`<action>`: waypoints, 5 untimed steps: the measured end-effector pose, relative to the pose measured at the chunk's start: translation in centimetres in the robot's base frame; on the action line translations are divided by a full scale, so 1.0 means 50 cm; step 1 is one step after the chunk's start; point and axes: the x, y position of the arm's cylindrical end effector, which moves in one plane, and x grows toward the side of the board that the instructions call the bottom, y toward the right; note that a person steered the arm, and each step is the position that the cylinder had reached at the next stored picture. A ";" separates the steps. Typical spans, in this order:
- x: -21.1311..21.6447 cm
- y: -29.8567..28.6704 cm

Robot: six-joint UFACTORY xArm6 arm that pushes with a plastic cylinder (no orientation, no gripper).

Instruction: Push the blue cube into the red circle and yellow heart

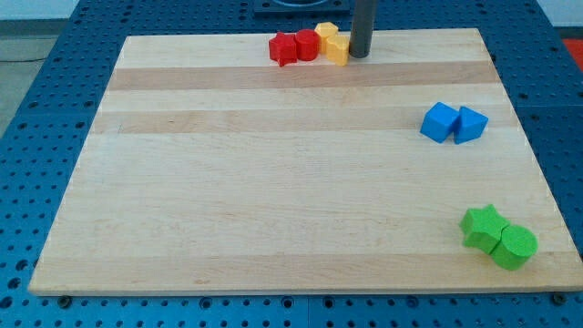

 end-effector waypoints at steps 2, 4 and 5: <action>0.003 0.009; 0.107 0.253; 0.241 0.352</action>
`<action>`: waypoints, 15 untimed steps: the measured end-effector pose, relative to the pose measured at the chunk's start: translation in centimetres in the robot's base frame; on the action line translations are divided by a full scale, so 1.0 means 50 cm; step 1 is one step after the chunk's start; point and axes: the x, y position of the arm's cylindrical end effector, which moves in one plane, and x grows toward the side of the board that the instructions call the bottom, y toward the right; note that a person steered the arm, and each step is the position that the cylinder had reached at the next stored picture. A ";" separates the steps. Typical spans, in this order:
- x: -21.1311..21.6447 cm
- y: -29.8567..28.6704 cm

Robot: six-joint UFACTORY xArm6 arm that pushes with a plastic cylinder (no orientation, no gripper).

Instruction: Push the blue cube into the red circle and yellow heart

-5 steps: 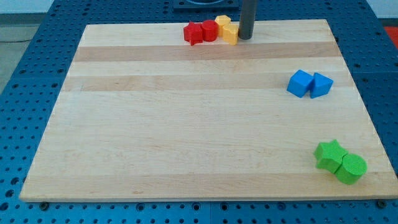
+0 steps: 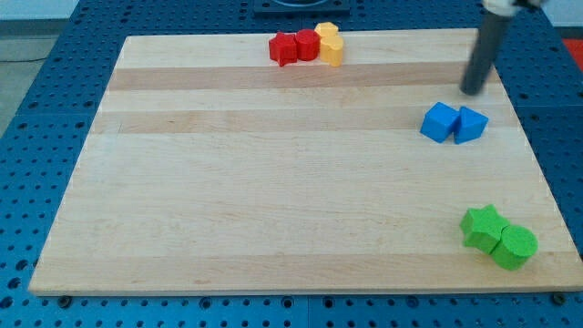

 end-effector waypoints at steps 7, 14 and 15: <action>0.136 0.016; 0.059 -0.274; 0.021 -0.220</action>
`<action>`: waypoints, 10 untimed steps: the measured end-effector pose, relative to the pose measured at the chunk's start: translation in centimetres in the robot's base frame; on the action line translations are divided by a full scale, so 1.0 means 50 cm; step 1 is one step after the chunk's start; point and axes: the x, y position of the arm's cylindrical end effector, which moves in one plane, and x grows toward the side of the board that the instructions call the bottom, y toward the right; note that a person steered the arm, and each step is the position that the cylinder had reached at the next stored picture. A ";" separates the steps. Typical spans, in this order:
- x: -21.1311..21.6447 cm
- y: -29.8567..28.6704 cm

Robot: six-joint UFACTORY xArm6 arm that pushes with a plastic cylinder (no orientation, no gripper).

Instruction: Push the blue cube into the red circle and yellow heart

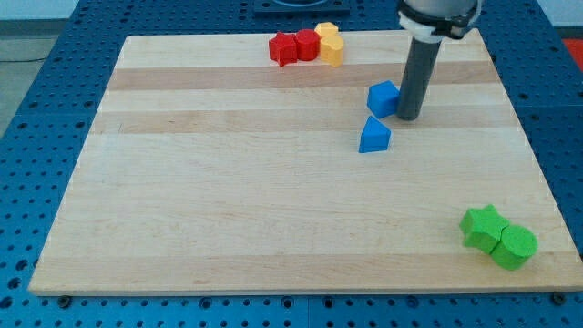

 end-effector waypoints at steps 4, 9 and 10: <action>0.073 -0.087; -0.105 -0.199; -0.152 -0.214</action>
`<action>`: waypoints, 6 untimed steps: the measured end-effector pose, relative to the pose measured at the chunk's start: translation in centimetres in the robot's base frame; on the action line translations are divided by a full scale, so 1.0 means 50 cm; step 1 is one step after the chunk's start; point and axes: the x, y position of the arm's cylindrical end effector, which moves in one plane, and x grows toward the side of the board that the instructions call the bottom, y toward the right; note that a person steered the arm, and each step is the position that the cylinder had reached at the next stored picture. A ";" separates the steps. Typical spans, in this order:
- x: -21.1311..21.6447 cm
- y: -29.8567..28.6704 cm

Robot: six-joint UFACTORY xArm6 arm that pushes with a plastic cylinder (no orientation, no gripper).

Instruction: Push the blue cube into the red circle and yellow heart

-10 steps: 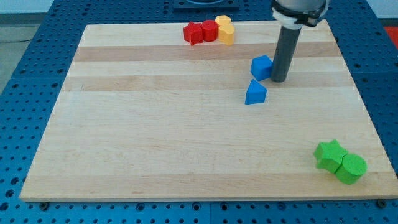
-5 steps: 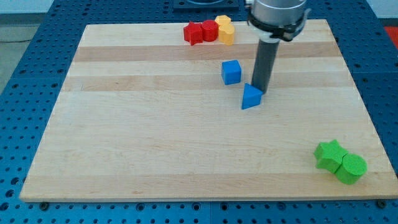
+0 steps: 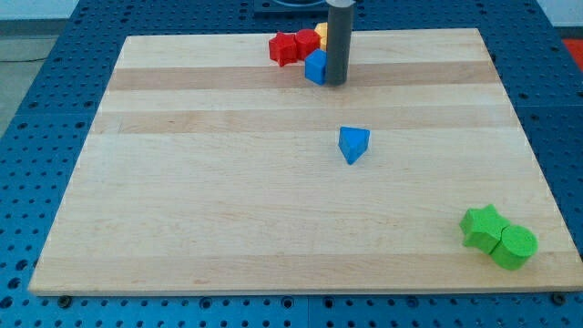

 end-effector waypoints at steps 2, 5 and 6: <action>0.042 -0.062; -0.027 -0.089; -0.029 -0.091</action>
